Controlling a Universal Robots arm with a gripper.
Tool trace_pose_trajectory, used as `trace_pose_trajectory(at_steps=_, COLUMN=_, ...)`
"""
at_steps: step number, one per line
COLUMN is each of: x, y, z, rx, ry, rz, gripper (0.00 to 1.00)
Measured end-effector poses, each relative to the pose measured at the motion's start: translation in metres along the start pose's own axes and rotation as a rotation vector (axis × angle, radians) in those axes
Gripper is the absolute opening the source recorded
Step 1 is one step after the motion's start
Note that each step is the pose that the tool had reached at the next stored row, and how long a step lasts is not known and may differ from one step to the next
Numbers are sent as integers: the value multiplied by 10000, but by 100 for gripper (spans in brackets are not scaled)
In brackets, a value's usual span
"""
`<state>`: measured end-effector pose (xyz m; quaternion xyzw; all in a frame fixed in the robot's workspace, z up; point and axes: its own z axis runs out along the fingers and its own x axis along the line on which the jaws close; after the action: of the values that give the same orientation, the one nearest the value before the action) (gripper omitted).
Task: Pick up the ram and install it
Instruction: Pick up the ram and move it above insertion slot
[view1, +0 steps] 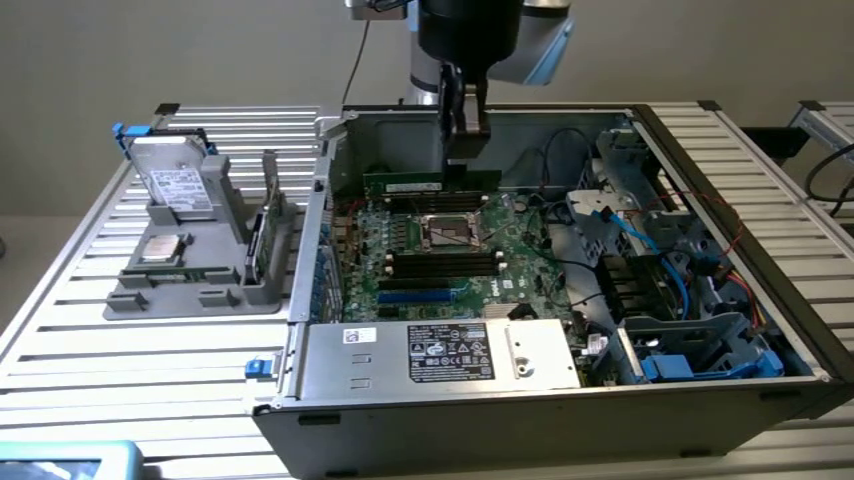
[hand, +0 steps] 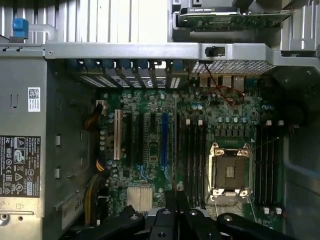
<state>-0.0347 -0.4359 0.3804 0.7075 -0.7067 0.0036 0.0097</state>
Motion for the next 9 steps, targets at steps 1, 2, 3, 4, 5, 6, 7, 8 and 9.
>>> trace_pose_trajectory(at_steps=1, x=-31, y=-35, z=16, rx=1, ry=7, rz=0, gripper=12)
trace_pose_trajectory(at_steps=2, x=-73, y=-64, z=33, rx=1, ry=13, rz=0, gripper=12)
trace_pose_trajectory(at_steps=3, x=-118, y=-80, z=48, rx=0, ry=17, rz=2, gripper=12)
trace_pose_trajectory(at_steps=4, x=-163, y=-89, z=63, rx=1, ry=19, rz=2, gripper=12)
trace_pose_trajectory(at_steps=5, x=-208, y=-90, z=72, rx=1, ry=22, rz=1, gripper=12)
trace_pose_trajectory(at_steps=6, x=-244, y=-90, z=80, rx=0, ry=30, rz=0, gripper=12)
trace_pose_trajectory(at_steps=7, x=-278, y=-90, z=90, rx=1, ry=34, rz=0, gripper=12)
trace_pose_trajectory(at_steps=8, x=-309, y=-90, z=100, rx=0, ry=37, rz=1, gripper=12)
trace_pose_trajectory(at_steps=9, x=-339, y=-91, z=112, rx=1, ry=41, rz=0, gripper=12)
